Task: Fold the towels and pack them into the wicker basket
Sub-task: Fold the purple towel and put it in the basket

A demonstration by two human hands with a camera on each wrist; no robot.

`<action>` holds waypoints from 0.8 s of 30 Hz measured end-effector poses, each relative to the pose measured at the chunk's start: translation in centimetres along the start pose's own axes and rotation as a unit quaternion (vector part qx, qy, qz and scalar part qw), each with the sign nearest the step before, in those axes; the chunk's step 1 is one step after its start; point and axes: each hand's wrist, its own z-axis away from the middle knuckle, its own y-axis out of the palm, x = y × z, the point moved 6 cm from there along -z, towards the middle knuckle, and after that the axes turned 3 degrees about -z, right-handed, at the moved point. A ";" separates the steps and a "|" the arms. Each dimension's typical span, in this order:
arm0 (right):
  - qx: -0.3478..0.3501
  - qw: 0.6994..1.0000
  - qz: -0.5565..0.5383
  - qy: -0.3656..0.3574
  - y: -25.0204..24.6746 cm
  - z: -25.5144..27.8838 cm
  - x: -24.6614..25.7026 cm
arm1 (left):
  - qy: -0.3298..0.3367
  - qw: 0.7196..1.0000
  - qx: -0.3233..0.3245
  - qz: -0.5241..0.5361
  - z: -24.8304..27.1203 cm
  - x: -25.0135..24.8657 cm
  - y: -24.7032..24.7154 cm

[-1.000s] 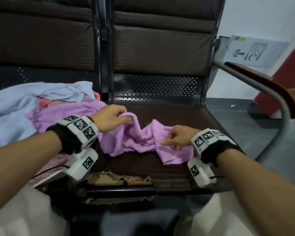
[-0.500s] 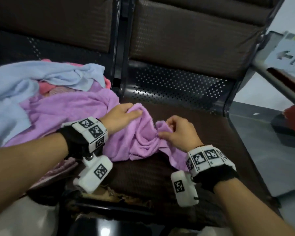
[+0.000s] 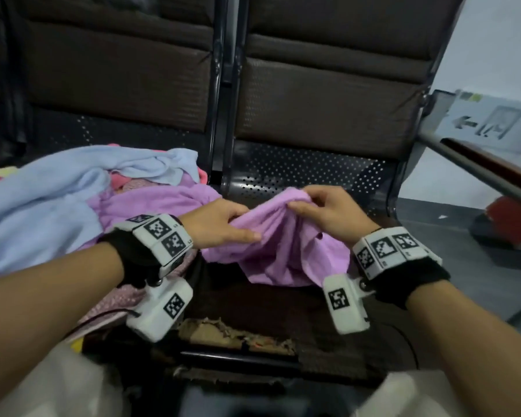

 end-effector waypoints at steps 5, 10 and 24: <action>-0.139 0.980 -0.125 -0.062 -2.9 0.5 2.9 | -0.027 0.986 0.030 -0.159 1.3 2.1 0.1; -0.238 0.959 -0.155 0.013 -3.9 2.8 1.8 | -0.032 0.999 -0.025 -0.030 1.7 1.1 -2.8; -0.081 0.962 -0.260 -0.003 0.5 1.0 4.0 | -0.115 0.857 -0.210 0.456 1.8 -1.3 -5.0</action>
